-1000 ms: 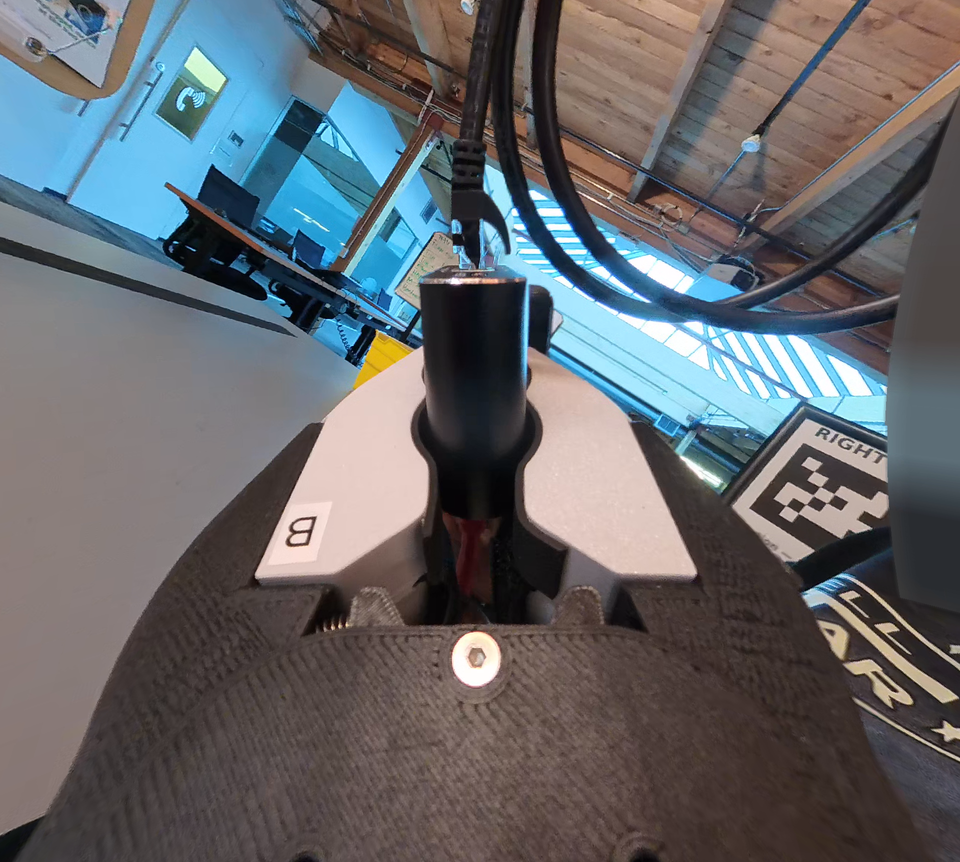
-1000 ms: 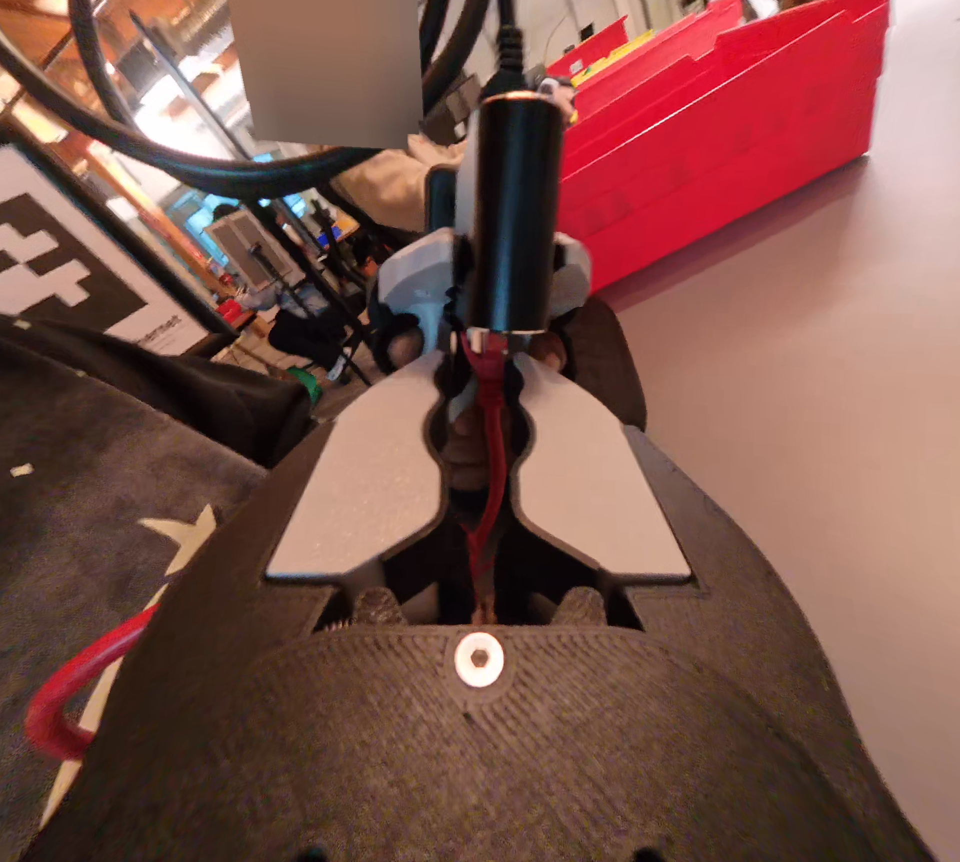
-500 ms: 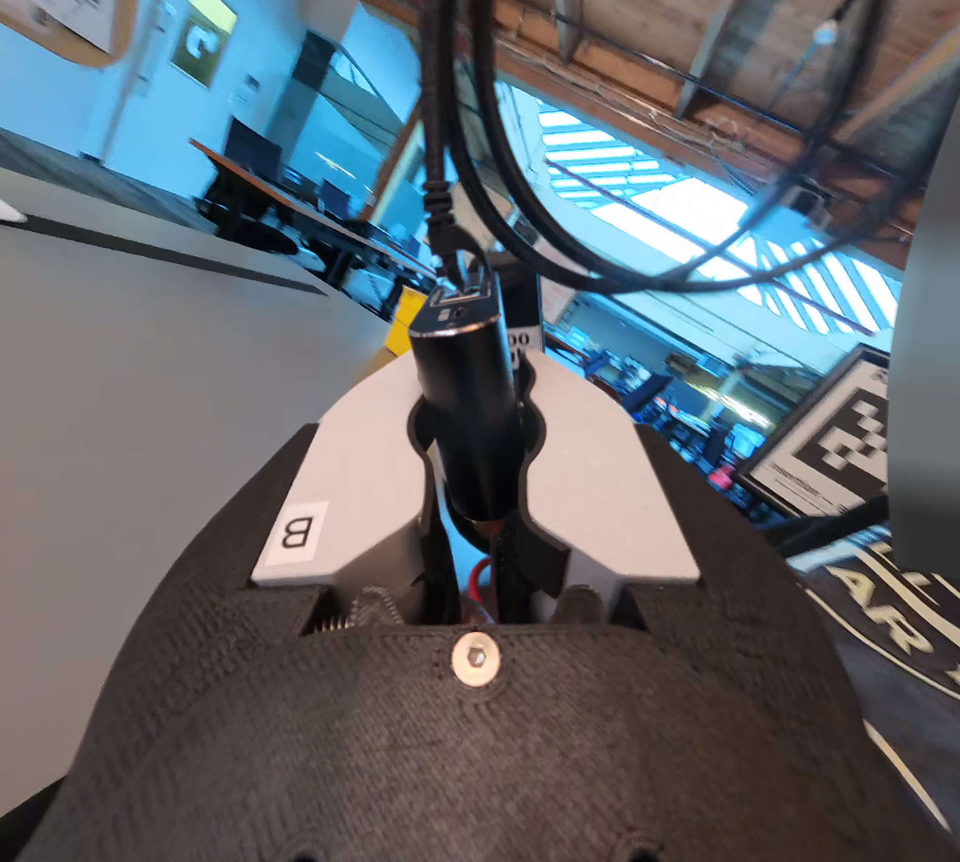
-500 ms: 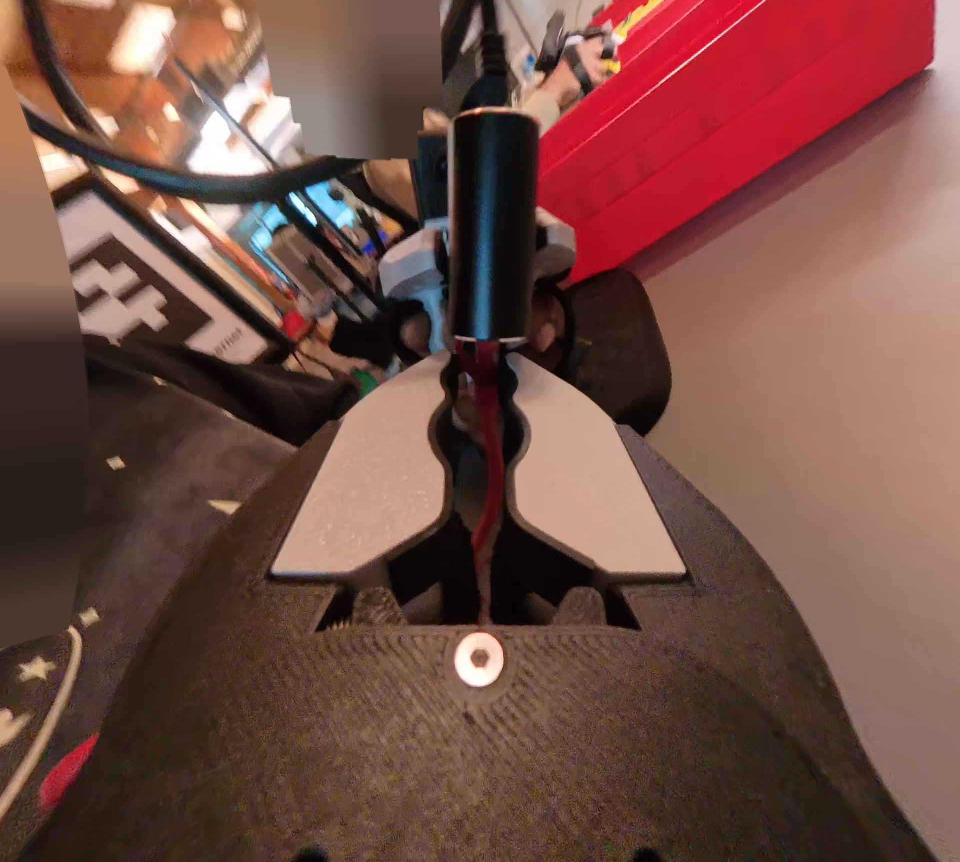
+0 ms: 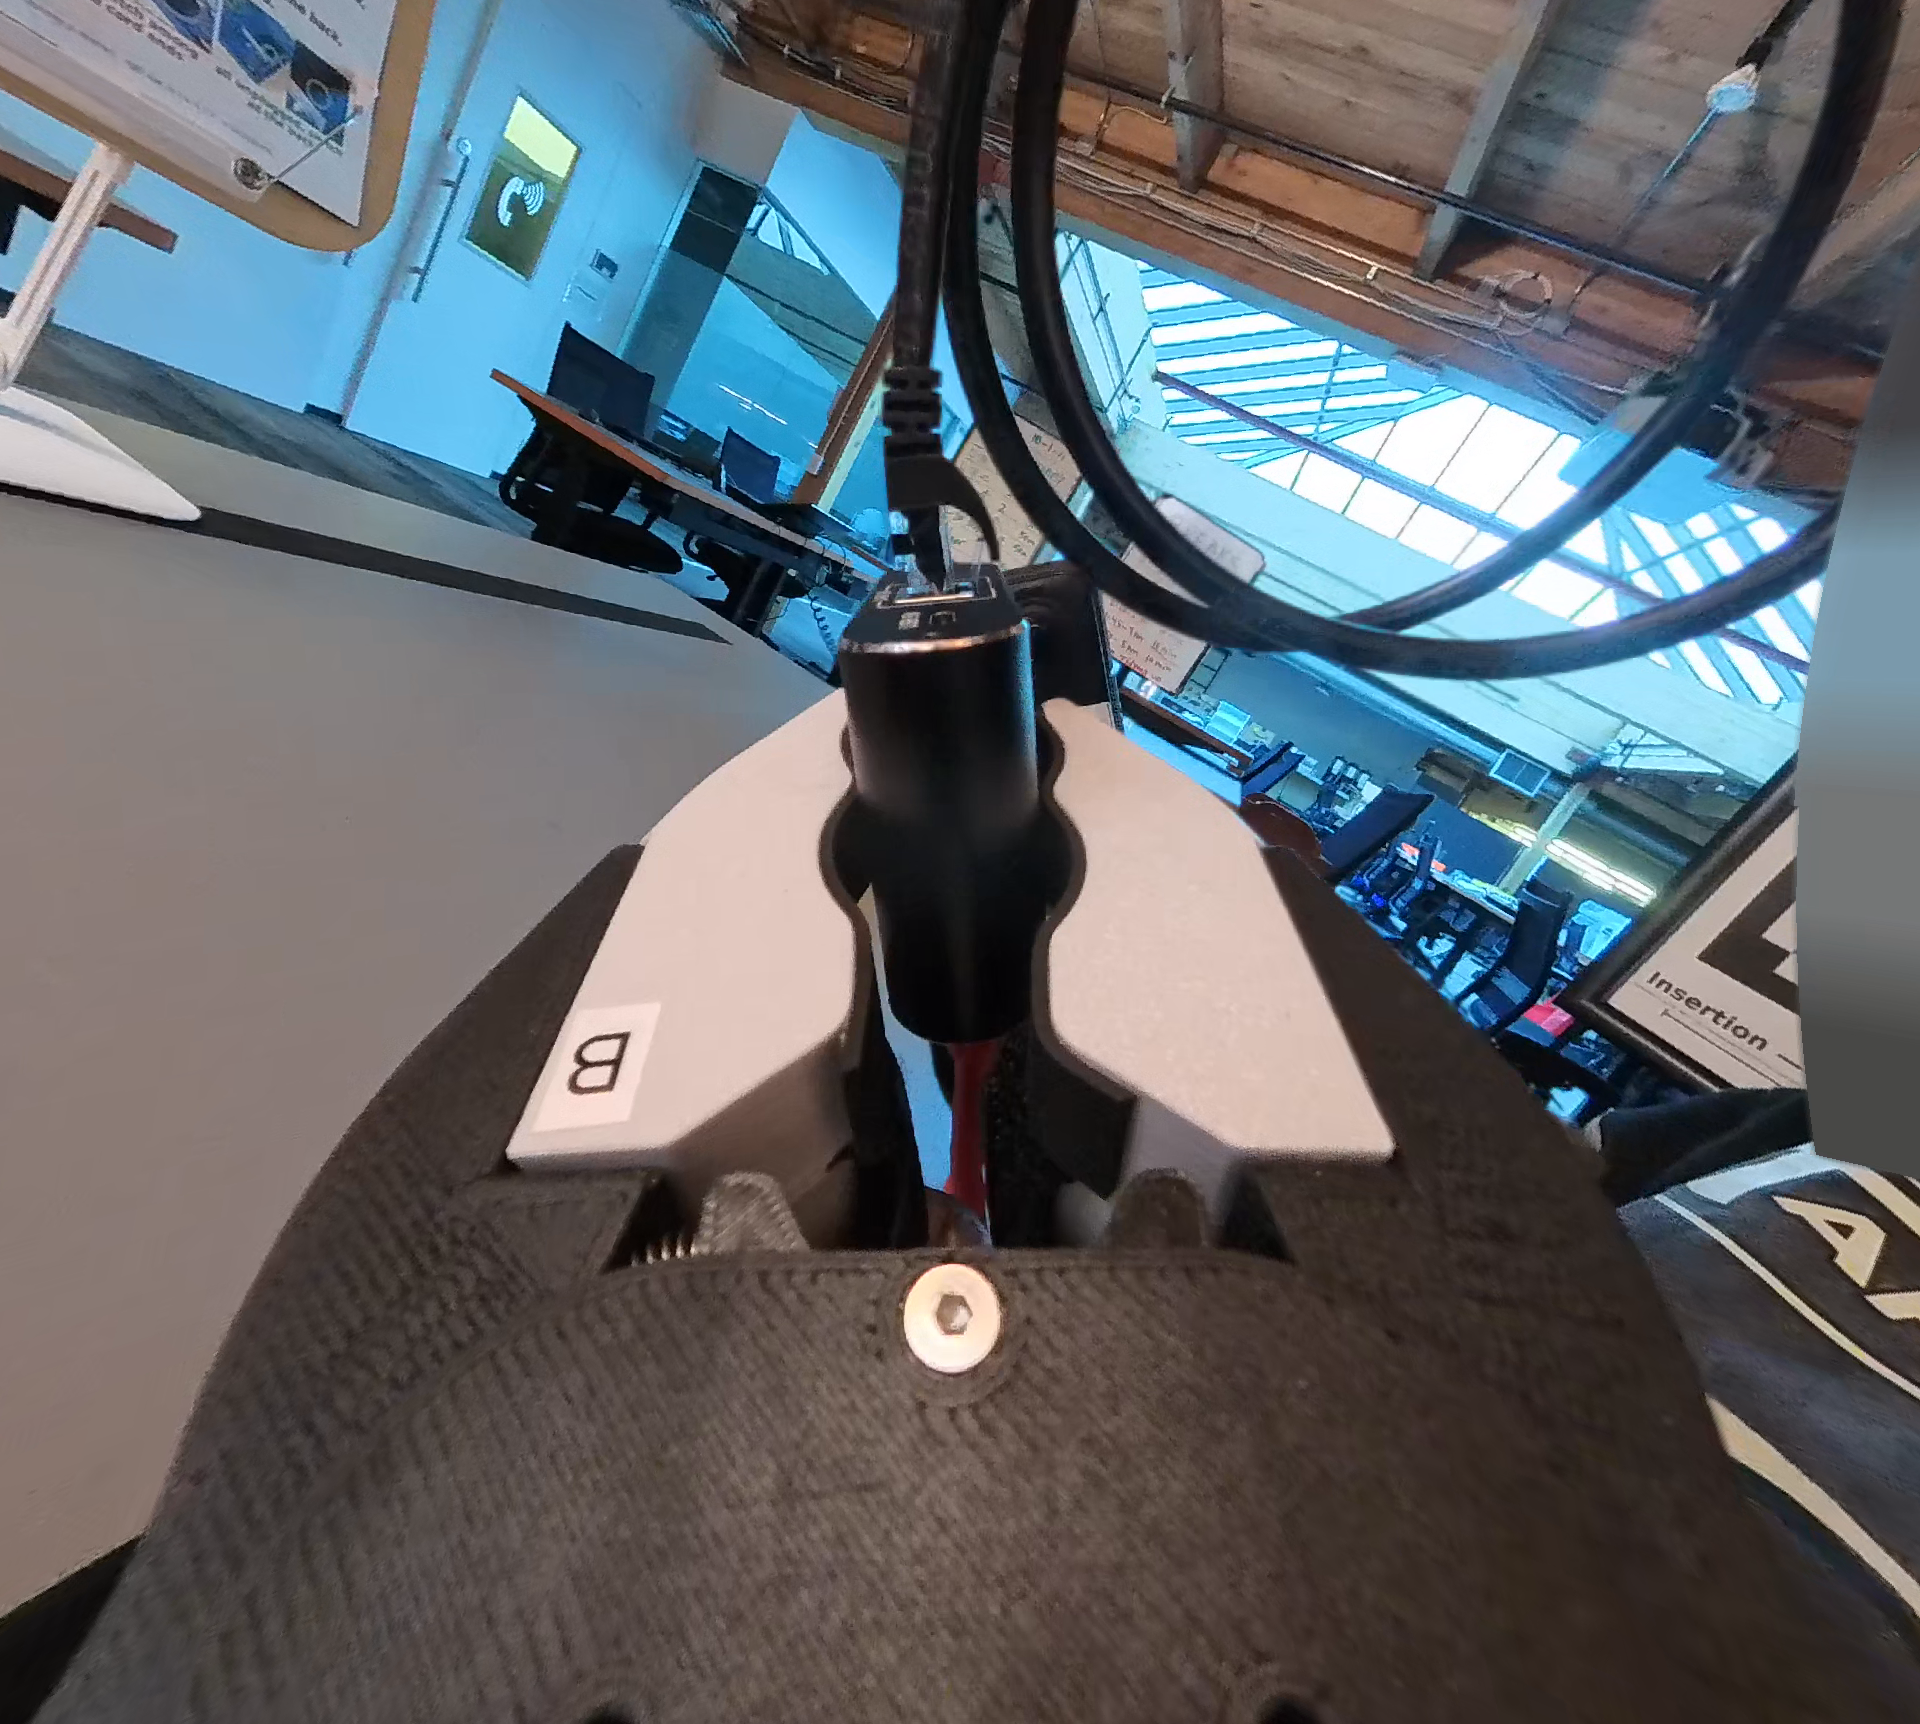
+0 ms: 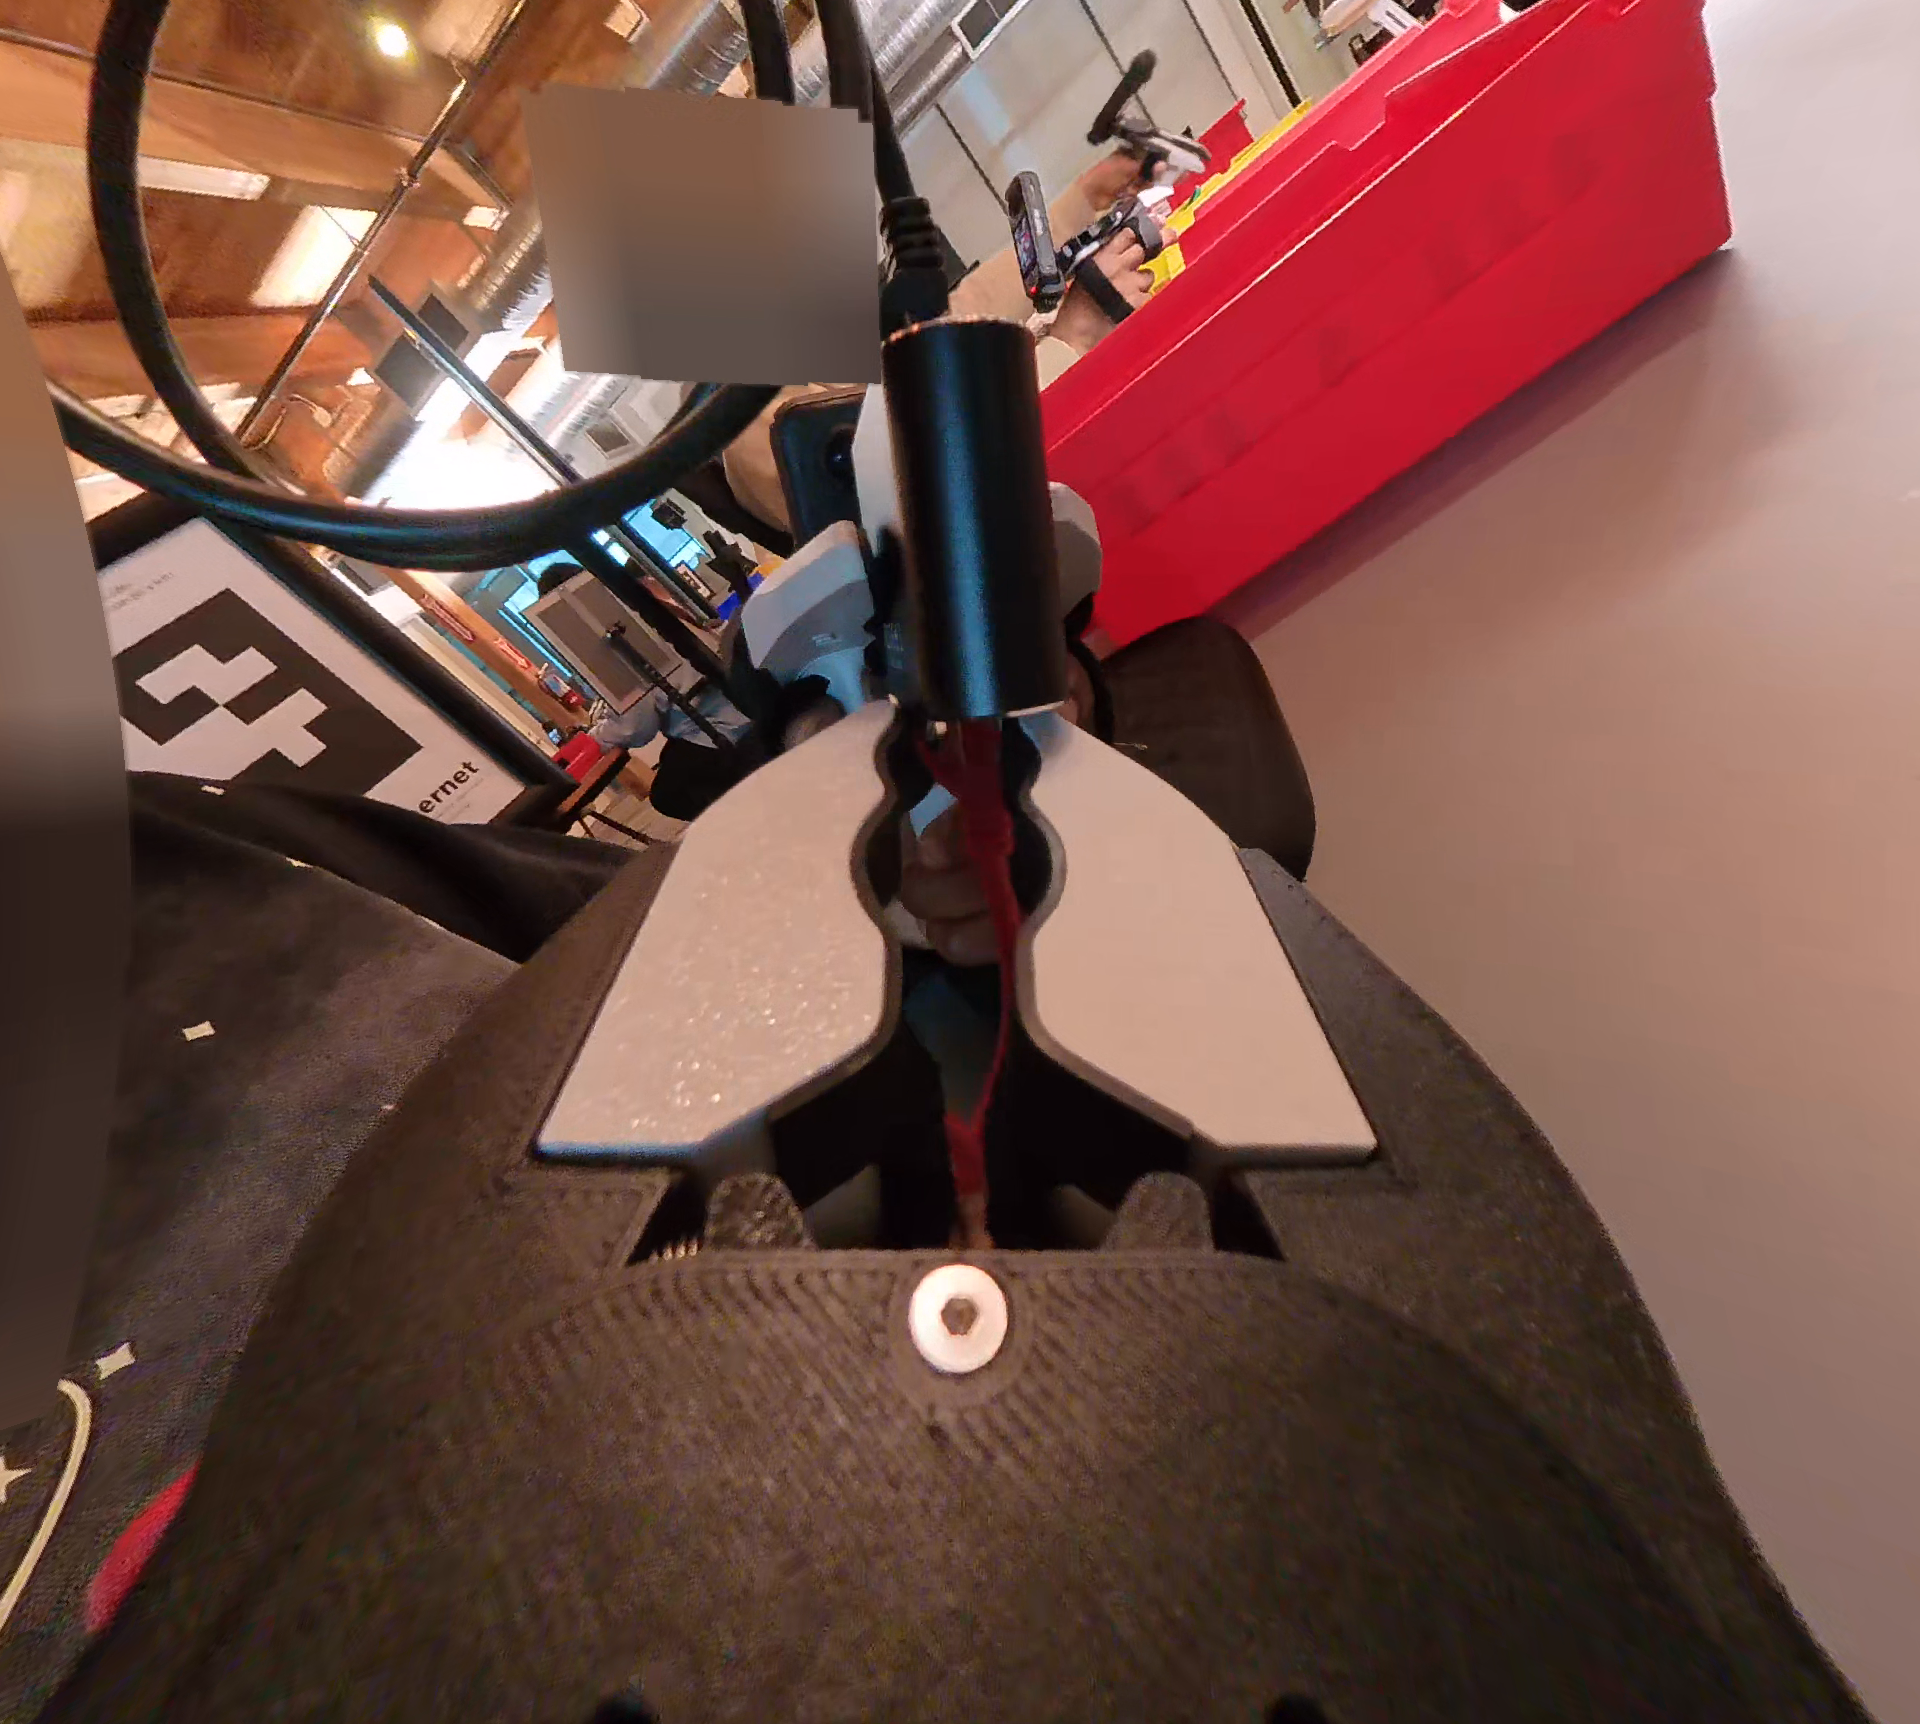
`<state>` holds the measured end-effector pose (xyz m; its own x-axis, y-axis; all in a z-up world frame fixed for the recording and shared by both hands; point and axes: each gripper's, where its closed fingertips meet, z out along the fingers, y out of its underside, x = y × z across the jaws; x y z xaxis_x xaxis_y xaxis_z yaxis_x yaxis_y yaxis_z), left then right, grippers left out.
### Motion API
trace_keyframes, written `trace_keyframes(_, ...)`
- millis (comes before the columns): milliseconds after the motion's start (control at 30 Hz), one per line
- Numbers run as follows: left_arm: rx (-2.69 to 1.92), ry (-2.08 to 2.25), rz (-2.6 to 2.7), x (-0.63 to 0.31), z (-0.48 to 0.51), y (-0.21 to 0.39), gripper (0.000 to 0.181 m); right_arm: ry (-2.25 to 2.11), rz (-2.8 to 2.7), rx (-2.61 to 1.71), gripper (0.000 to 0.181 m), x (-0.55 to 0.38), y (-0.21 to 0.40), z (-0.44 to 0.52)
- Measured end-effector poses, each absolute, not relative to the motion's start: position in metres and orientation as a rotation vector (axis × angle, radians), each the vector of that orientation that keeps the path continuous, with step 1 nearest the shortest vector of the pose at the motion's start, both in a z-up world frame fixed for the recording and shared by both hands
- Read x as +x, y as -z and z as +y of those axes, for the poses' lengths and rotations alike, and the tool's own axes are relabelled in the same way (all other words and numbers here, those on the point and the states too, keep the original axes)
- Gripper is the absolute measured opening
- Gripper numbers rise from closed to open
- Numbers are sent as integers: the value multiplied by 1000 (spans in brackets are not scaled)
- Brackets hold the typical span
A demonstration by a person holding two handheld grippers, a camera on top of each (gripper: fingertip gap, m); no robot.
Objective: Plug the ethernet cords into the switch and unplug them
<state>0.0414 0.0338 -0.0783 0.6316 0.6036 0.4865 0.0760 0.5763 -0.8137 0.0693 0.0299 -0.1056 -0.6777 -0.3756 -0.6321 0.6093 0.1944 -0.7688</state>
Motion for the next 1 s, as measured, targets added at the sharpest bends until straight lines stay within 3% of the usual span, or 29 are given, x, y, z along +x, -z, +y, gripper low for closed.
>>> trace_keyframes(100, -902, -342, -856, 41, 31, 78, 27, 1567, 1708, 206, 24, 73, 109, 30)
trace_keyframes(233, -894, -332, -853, 41, 30, 77, 27, 1588, 1720, 199, 16, 73, 110, 28)
trace_keyframes(1000, -968, -625, -877, 40, 25, 78, 28, 1795, 1856, 210, 12, 65, 115, 17)
